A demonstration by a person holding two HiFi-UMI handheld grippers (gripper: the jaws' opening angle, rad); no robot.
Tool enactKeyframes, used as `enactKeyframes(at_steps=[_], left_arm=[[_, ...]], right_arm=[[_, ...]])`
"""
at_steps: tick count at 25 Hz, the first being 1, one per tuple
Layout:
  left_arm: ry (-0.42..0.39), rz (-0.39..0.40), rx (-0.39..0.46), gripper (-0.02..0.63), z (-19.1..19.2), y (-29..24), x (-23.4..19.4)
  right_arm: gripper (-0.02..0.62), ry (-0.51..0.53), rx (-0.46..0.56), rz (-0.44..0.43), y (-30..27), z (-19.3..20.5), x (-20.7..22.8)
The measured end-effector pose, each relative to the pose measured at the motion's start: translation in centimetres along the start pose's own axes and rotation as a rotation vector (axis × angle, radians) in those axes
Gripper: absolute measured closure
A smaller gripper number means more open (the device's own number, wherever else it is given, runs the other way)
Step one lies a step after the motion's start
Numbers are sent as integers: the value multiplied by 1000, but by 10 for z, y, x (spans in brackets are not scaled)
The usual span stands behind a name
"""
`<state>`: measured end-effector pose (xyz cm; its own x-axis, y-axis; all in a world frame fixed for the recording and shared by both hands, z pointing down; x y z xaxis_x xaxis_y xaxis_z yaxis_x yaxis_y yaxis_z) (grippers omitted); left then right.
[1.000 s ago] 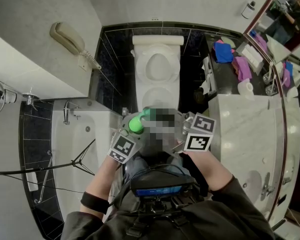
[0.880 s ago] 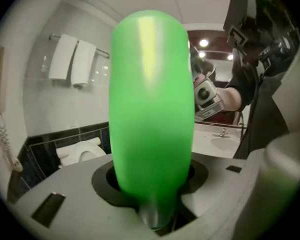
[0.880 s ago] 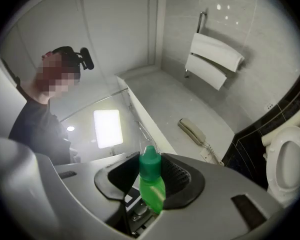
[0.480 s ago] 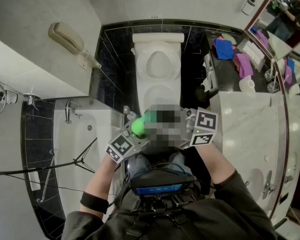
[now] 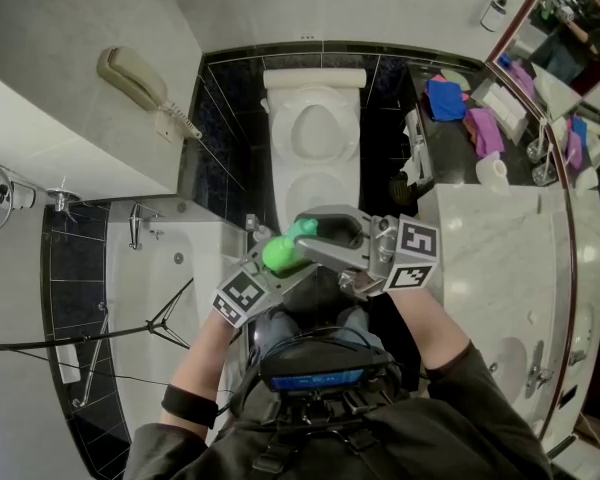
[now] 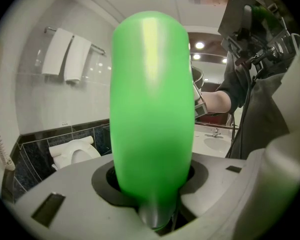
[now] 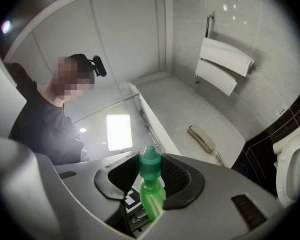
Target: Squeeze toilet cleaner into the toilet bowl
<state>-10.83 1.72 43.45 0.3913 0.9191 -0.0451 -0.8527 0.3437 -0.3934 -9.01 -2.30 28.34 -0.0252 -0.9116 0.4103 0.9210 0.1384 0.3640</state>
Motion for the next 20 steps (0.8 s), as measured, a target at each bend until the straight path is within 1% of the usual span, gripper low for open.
enactKeyframes(at_steps=[5, 12, 16, 18, 20], left_arm=[[9, -24, -2, 414, 3, 2, -3], [18, -72, -14, 414, 5, 4, -11], [35, -123, -21, 414, 9, 6, -18], [47, -156, -22, 413, 11, 8, -21], [58, -193, -27, 414, 14, 10, -25]], right_arm=[[446, 33, -14, 27, 8, -8, 5], [445, 31, 2, 107, 24, -11, 20], [445, 49, -25, 202, 40, -7, 34], [445, 44, -43, 265, 52, -2, 42], [445, 52, -73, 348, 68, 6, 53]])
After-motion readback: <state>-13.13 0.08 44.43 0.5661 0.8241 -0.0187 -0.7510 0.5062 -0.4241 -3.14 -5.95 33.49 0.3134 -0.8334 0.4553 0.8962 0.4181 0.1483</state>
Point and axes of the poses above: the fingertips, and each gripper's own axes: y backward along the fingers, x to its right, z out of its underside, the point moved 2 cm from there along y, backward along the fingers, and after that the axes turned 3 degrees about -z, right-handed, at the moved point
